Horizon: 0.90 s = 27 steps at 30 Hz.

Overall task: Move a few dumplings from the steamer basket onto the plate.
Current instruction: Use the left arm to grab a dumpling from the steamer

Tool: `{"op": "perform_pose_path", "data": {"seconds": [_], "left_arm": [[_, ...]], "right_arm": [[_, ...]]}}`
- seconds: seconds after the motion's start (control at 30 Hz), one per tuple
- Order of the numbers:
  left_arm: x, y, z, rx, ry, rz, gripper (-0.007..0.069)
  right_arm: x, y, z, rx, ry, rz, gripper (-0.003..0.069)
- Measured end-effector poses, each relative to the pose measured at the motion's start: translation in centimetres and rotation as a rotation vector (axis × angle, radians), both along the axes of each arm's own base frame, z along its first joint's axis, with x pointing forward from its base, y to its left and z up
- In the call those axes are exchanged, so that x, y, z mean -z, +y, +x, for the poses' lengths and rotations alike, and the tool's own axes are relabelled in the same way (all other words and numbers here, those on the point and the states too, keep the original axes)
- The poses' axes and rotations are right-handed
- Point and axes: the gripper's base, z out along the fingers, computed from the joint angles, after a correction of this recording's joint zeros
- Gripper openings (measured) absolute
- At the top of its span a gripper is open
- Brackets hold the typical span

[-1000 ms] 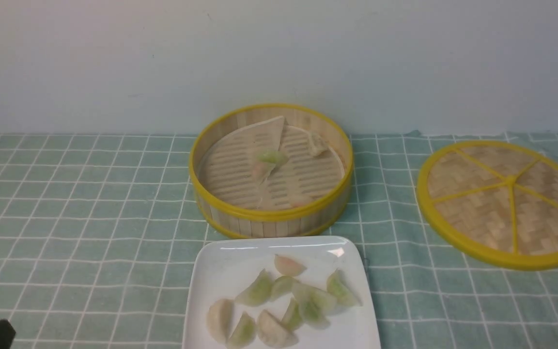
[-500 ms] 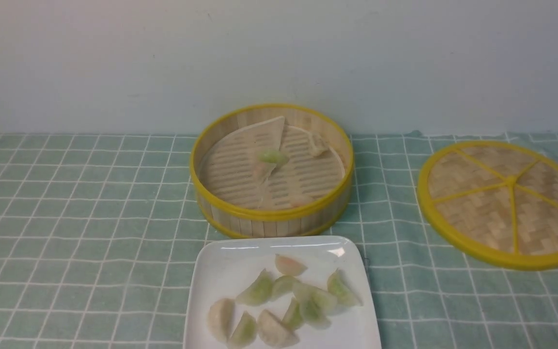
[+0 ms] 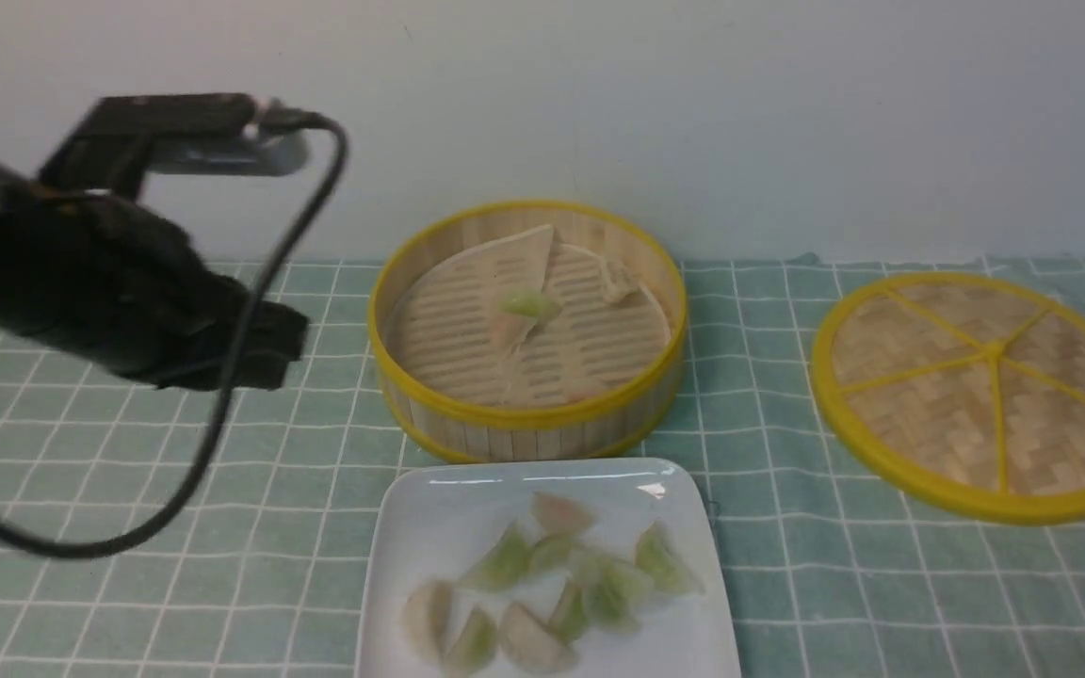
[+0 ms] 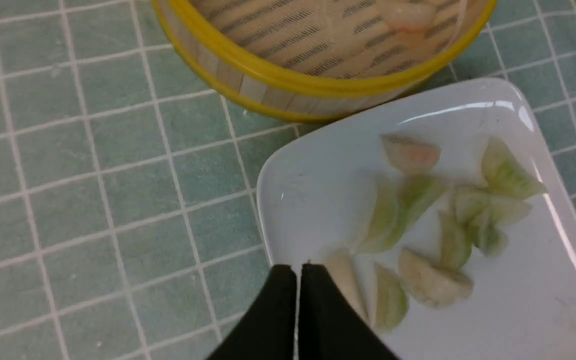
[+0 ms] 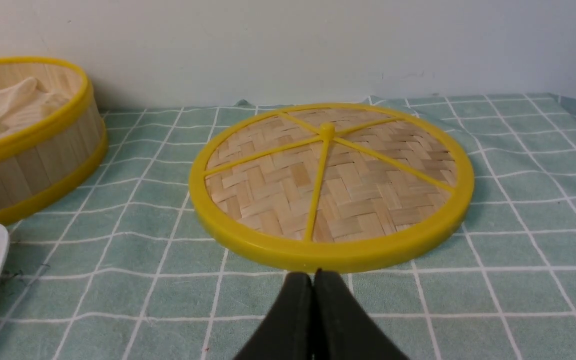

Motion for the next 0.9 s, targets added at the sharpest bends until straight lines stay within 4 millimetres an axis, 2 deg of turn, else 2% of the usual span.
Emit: {"op": "perform_pose_path", "data": {"seconds": [0.1, 0.13, 0.2, 0.23, 0.3, 0.43, 0.5, 0.53, 0.67, 0.7, 0.73, 0.77, 0.9], "left_arm": [[1.4, -2.8, 2.9, 0.082, 0.022, 0.056, -0.0006], [1.2, -3.0, 3.2, 0.087, 0.013, 0.06, -0.0006], [2.4, -5.2, 5.8, 0.137, 0.021, 0.092, -0.0006], [2.2, -5.2, 5.9, 0.137, 0.012, 0.092, -0.0006], [3.0, -6.7, 8.5, 0.161, 0.005, 0.113, -0.0006], [4.8, -7.9, 12.1, 0.194, 0.0, 0.145, -0.0006], [6.0, -8.4, 13.6, 0.215, -0.002, 0.157, -0.0001], [6.2, -8.5, 13.8, 0.217, -0.001, 0.157, -0.0001], [9.5, -9.9, 16.6, 0.257, -0.001, 0.175, 0.009], [9.5, -10.0, 16.8, 0.256, -0.007, 0.174, 0.0097], [10.9, -10.4, 17.8, 0.257, -0.017, 0.175, 0.0182], [11.1, -10.4, 17.8, 0.258, -0.013, 0.176, 0.0192], [13.2, -10.8, 19.1, 0.246, -0.046, 0.178, 0.0395]], "right_arm": [[0.0, 0.0, 0.0, 0.0, 0.0, 0.0, -0.0015], [0.0, 0.0, 0.0, 0.0, 0.0, 0.0, -0.0015], [0.0, 0.0, 0.0, 0.0, 0.0, 0.0, -0.0015], [0.0, 0.0, 0.0, 0.0, 0.0, 0.0, -0.0015], [0.0, 0.0, 0.0, 0.0, 0.0, 0.0, -0.0015], [0.0, 0.0, 0.0, 0.0, 0.0, 0.0, -0.0015], [0.0, 0.0, 0.0, 0.0, 0.0, 0.0, -0.0015], [0.0, 0.0, 0.0, 0.0, 0.0, 0.0, -0.0015], [0.0, 0.0, 0.0, 0.0, 0.0, 0.0, -0.0015], [0.0, 0.0, 0.0, 0.0, 0.0, 0.0, -0.0015], [0.0, 0.0, 0.0, 0.0, 0.0, 0.0, -0.0015], [0.0, 0.0, 0.0, 0.0, 0.0, 0.0, -0.0015], [0.0, 0.0, 0.0, 0.0, 0.0, 0.0, -0.0015]]}}
